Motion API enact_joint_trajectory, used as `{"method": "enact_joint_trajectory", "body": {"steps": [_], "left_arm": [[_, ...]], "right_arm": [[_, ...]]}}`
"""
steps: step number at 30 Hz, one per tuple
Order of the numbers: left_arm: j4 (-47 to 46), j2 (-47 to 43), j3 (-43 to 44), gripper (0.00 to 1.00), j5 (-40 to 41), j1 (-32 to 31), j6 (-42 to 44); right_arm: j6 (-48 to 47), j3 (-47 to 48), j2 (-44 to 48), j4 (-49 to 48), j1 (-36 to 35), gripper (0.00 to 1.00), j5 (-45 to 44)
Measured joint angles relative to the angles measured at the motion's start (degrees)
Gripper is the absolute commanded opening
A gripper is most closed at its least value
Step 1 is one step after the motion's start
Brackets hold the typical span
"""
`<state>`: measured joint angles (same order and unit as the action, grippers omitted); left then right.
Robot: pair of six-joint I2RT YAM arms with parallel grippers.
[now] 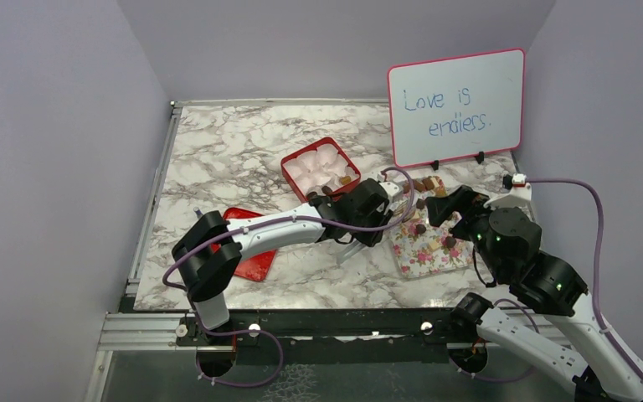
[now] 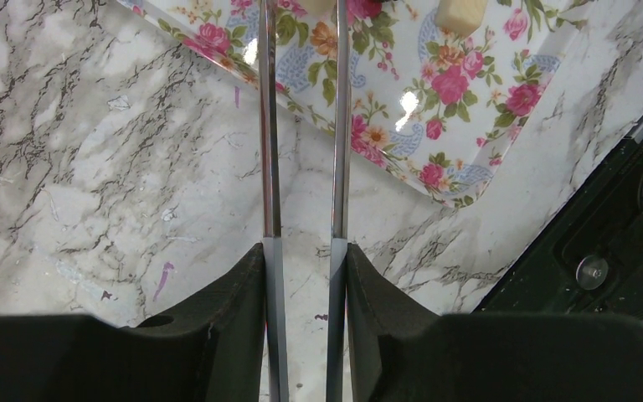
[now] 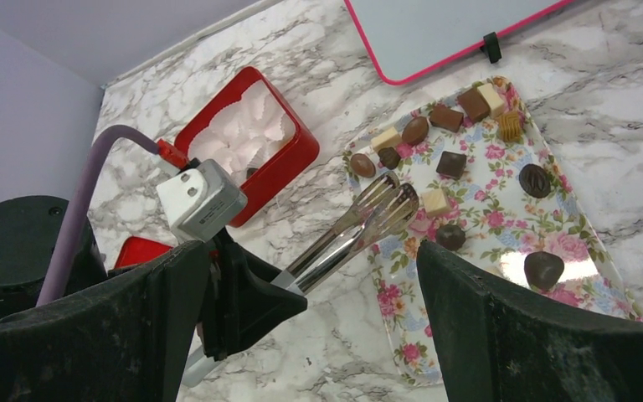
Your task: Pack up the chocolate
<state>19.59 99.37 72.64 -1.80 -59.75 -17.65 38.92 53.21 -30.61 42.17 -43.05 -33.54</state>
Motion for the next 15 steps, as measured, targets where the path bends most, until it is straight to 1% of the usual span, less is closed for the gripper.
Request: {"method": "enact_joint_trajectory", "body": {"steps": [8,15], "left_arm": [[1.7,-0.6,1.3,0.27,0.0,0.2,-1.0],[3.8,-1.1,3.6,0.27,0.0,2.1,-1.2]], "right_arm": [[-3.0,0.0,1.0,-0.2,0.0,1.0,3.0],[-5.2,-0.4,4.1,-2.1,0.0,1.0,4.7]]}}
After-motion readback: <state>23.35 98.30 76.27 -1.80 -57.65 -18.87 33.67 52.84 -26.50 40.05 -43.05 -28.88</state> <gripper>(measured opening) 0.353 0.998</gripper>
